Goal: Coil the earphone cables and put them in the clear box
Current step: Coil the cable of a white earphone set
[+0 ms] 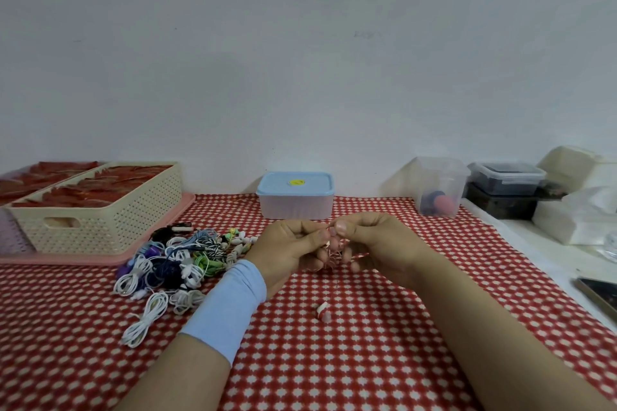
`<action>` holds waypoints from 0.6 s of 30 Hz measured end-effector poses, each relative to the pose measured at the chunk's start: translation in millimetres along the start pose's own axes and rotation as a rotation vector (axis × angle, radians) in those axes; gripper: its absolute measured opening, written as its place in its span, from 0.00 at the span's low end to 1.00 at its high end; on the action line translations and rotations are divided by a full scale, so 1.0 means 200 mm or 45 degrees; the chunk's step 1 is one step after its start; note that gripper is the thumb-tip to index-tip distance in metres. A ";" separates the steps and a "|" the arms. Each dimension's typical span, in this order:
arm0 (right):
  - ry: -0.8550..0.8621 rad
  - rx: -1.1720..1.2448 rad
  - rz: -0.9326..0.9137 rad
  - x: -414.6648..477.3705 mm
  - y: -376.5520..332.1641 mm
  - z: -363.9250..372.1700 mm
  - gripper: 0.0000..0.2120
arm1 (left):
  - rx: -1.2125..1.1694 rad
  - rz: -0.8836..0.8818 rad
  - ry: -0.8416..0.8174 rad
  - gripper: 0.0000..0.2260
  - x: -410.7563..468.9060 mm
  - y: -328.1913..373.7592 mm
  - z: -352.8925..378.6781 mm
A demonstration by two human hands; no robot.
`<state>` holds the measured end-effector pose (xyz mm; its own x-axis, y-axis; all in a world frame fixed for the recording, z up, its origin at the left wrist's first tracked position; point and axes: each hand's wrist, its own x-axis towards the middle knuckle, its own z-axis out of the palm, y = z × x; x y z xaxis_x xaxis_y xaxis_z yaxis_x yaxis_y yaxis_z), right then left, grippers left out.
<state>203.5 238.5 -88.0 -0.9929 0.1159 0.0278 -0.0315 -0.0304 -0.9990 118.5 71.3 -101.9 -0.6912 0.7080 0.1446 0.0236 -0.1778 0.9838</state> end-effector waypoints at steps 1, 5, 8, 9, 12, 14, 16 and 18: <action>0.016 -0.020 -0.021 0.00 0.00 0.01 0.09 | -0.003 -0.003 0.021 0.05 0.00 0.00 0.00; 0.113 -0.088 -0.094 -0.01 0.00 0.00 0.09 | 0.047 -0.045 0.133 0.05 0.01 -0.01 0.00; 0.115 -0.246 -0.201 -0.01 -0.01 -0.01 0.11 | 0.092 -0.081 0.176 0.07 0.01 -0.01 -0.01; 0.105 -0.333 -0.241 -0.01 0.00 -0.01 0.12 | 0.104 -0.089 0.185 0.07 0.01 -0.02 -0.01; 0.122 -0.501 -0.347 0.00 0.00 0.00 0.10 | 0.148 -0.107 0.187 0.07 0.02 -0.02 -0.01; 0.154 -0.489 -0.365 0.00 0.00 0.01 0.07 | 0.140 -0.120 0.199 0.05 0.02 -0.02 -0.01; 0.163 -0.512 -0.382 0.01 0.00 0.01 0.07 | 0.148 -0.129 0.201 0.05 0.02 -0.01 -0.01; 0.177 -0.548 -0.408 0.01 0.01 0.01 0.10 | 0.166 -0.149 0.185 0.06 0.02 -0.01 -0.02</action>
<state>201.6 236.8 -89.2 -0.9158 0.1837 0.3570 -0.2507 0.4329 -0.8659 113.8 71.5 -104.3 -0.7913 0.6111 0.0214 0.0242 -0.0037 0.9997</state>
